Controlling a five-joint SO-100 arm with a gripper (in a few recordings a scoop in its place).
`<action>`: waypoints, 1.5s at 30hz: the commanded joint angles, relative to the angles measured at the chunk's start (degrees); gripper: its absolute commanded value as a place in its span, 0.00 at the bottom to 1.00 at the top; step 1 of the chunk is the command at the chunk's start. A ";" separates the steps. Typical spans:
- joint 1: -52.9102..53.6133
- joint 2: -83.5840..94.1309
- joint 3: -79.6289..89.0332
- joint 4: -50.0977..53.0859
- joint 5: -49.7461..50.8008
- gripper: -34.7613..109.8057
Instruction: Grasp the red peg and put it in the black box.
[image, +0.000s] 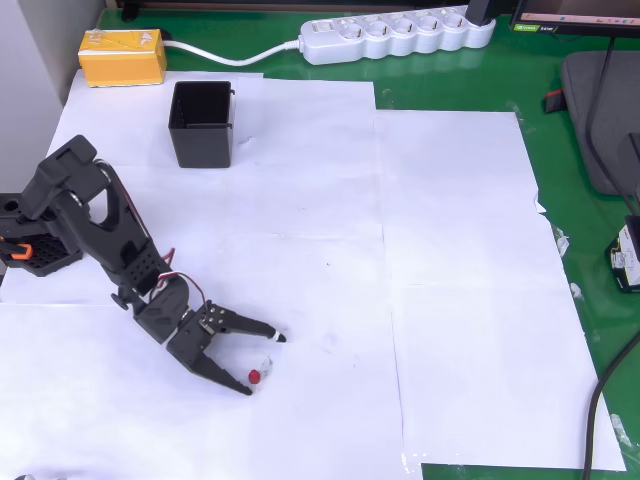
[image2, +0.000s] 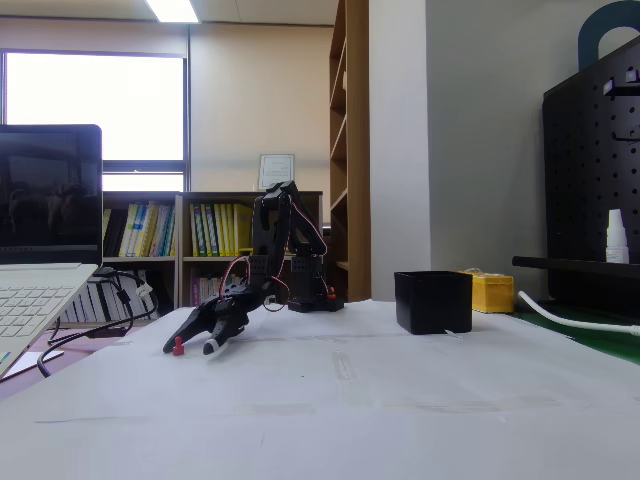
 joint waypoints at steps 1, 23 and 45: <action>-0.18 -0.53 1.58 -0.97 -0.53 0.49; -0.62 -0.09 1.58 -1.41 -2.02 0.48; -0.62 0.18 0.88 -2.46 -2.29 0.24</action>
